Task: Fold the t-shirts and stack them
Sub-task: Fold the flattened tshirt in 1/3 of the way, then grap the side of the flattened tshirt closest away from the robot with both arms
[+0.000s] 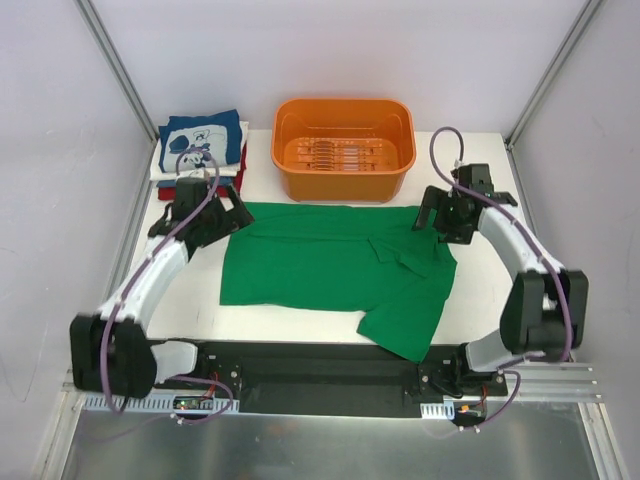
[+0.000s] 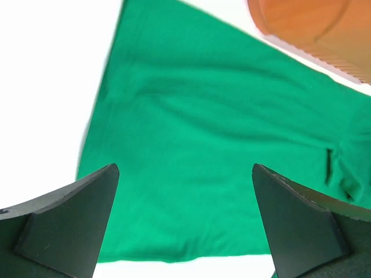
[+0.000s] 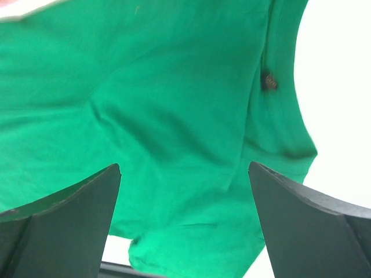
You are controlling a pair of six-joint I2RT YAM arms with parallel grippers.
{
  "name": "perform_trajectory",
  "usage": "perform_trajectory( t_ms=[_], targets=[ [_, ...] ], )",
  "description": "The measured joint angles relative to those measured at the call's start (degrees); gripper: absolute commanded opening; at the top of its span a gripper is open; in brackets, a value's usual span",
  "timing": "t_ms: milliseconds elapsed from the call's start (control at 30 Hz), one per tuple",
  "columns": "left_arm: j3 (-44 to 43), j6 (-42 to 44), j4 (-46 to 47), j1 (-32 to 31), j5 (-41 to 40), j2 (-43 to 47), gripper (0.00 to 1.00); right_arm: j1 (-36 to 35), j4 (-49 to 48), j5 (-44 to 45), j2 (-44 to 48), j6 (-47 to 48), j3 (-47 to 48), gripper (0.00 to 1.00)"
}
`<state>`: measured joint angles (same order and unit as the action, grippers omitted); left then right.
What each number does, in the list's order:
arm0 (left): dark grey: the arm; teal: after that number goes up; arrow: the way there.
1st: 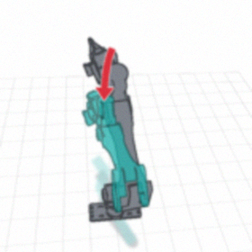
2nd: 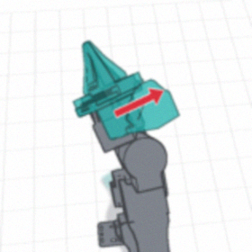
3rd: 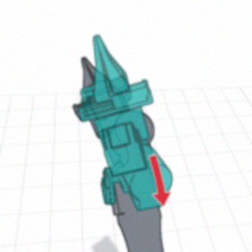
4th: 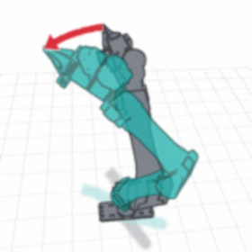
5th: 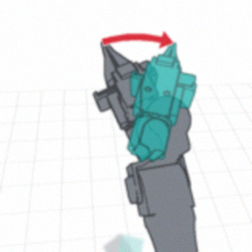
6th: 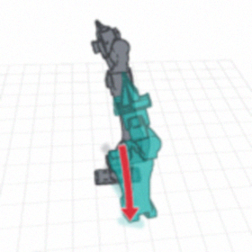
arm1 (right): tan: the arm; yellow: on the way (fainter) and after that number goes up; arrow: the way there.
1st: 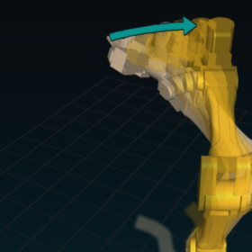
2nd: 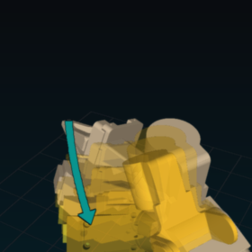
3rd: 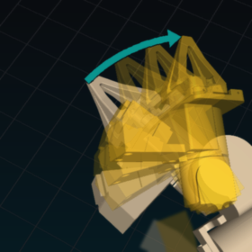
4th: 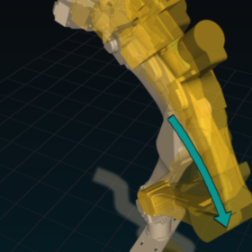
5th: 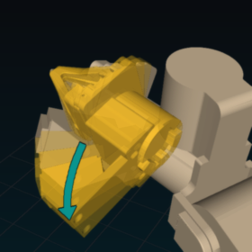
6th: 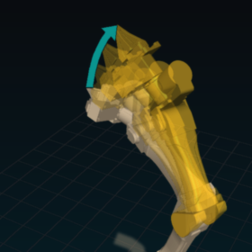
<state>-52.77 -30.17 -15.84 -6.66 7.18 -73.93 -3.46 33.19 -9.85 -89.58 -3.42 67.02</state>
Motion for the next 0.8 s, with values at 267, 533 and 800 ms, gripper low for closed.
perform_trajectory(
  t_ms=[267, 533, 800],
  targets=[
    [22.34, -10.45, -7.3, 0.02, -6.1, 27.28, 0.88, -9.55, 0.57, 3.72, 19.69, -1.77, -17.33, 0.96],
    [30.88, -17.27, -13.22, 0.02, -9.88, 33.18, 0.57, -12.52, 3.85, 8.33, 27.45, -3.37, -21.29, 0.96],
    [31.47, -19.41, -13.22, 0.02, -11.78, 27.12, 0.43, -12.55, 5.22, 11.04, 28.46, -3.74, -21.53, 0.96]
  ],
)
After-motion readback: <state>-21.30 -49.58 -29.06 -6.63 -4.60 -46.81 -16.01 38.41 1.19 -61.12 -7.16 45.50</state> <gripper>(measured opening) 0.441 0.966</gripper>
